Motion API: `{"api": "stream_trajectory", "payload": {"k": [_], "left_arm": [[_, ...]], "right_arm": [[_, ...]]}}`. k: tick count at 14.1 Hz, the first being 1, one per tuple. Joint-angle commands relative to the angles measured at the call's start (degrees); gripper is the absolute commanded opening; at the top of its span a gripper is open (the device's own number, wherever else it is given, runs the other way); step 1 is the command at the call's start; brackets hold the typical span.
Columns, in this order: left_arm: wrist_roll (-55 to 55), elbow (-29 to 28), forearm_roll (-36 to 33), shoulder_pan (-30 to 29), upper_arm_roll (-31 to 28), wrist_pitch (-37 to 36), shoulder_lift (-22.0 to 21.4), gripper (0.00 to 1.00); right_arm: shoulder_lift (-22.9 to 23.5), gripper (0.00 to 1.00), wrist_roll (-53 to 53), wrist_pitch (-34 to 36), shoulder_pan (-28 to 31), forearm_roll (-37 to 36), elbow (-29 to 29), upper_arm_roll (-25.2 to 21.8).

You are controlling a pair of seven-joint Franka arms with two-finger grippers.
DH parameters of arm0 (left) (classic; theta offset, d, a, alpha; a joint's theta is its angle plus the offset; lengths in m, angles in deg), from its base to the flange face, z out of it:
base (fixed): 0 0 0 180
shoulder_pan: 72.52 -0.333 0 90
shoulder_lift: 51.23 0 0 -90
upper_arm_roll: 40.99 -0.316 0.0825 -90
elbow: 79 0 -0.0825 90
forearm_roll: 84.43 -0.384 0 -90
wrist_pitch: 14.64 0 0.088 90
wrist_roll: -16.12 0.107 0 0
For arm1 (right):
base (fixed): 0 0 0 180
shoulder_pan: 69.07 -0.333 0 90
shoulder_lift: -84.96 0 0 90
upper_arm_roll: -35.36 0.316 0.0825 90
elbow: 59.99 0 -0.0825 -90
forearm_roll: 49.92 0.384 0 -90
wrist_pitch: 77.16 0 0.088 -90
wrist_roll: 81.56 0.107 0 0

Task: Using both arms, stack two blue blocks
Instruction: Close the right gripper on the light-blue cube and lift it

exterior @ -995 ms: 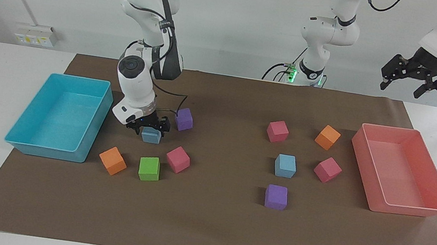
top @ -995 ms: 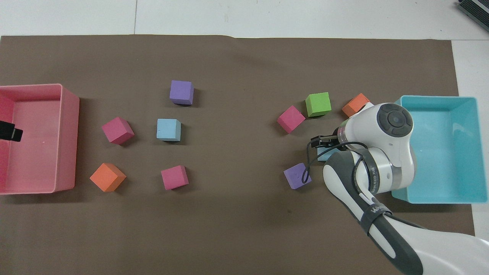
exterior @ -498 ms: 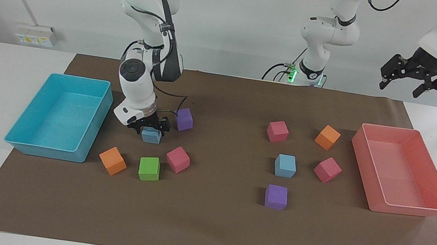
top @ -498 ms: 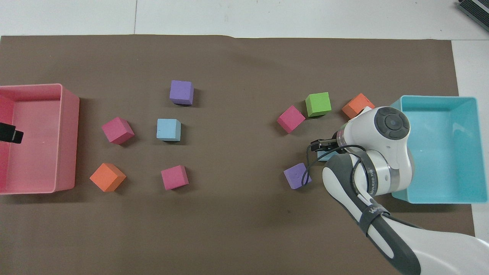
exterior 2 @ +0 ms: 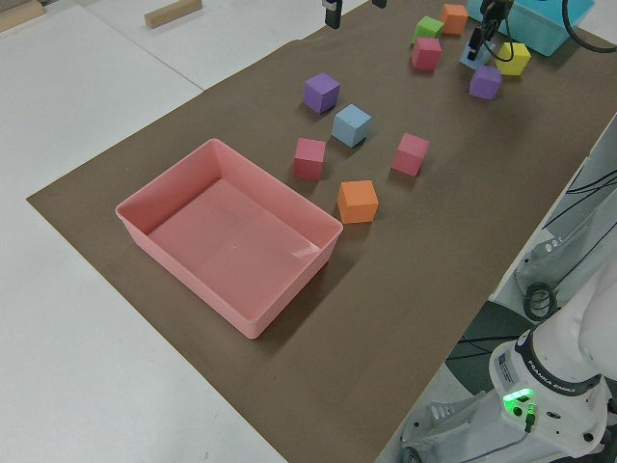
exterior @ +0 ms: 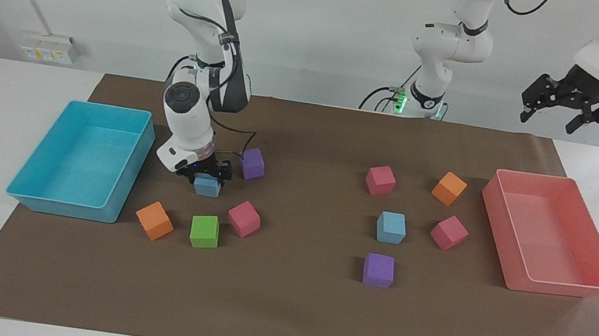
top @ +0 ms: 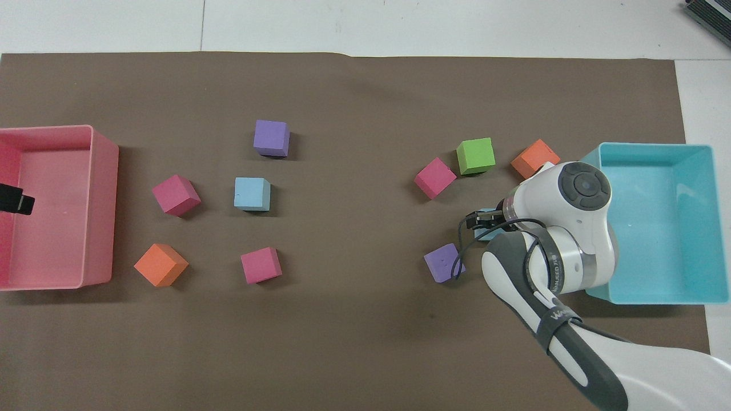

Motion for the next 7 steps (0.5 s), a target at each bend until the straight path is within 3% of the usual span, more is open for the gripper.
{"api": "stream_trajectory", "payload": {"k": [1, 3, 7], "left_arm": [[0.1, -2.0, -0.6, -0.4, 0.4, -0.2, -1.8, 1.0], [0.2, -2.0, -0.6, -0.4, 0.4, -0.2, -1.8, 1.0], [0.2, -2.0, -0.6, -0.4, 0.4, -0.1, -1.8, 1.0]], "right_arm": [[-1.1, 0.25, 0.7, -0.6, 0.2, 0.7, -1.2, 0.0], [-1.0, 0.0, 0.7, -0.5, 0.2, 1.4, -0.9, 0.0], [-0.7, 0.0, 0.2, 0.1, 0.1, 2.8, 0.0, 0.0]]}}
